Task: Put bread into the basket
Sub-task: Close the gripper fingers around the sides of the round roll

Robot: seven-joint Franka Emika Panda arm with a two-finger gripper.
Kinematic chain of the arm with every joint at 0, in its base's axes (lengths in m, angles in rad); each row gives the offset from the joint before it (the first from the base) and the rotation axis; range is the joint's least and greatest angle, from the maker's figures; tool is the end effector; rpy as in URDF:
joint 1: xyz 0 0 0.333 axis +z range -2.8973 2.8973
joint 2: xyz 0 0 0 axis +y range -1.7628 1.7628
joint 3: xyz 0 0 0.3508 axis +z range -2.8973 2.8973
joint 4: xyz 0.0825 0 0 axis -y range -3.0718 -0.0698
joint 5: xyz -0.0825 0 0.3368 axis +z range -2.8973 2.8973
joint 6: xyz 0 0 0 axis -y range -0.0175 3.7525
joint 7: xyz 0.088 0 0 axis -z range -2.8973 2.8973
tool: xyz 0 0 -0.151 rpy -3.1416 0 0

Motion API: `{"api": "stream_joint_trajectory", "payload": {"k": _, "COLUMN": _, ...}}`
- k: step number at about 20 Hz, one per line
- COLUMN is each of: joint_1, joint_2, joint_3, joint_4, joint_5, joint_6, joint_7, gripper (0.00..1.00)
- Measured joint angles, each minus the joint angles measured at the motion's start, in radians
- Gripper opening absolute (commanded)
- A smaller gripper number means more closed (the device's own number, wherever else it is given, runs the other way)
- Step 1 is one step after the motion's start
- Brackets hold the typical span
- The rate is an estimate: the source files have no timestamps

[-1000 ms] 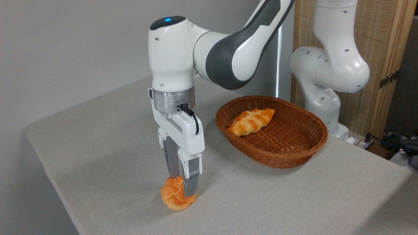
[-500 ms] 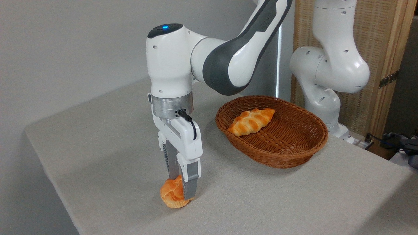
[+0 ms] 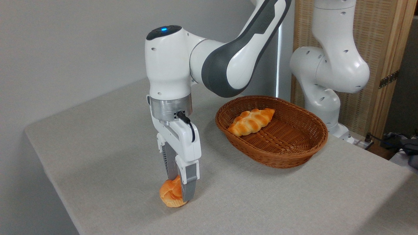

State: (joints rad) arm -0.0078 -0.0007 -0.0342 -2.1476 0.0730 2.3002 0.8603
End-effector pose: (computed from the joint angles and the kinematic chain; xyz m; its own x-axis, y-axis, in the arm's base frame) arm 0.5194 -0.0179 0.4339 0.5802 -0.8128 0.0522 -0.7994 -0.5806 -0.1545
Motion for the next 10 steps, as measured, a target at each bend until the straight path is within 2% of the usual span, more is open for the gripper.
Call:
{"api": "stream_joint_trajectory", "payload": {"k": 4, "joint_1": 0.0, "joint_2": 0.004, "joint_3": 0.001, "joint_4": 0.002, "joint_5": -0.035, "joint_6": 0.015, "joint_7": 0.0, "gripper": 1.0}}
{"api": "stream_joint_trajectory", "payload": {"k": 10, "joint_1": 0.004, "joint_2": -0.01, "joint_3": 0.007, "joint_4": 0.017, "joint_5": -0.042, "joint_6": 0.015, "joint_7": 0.0, "gripper": 1.0}}
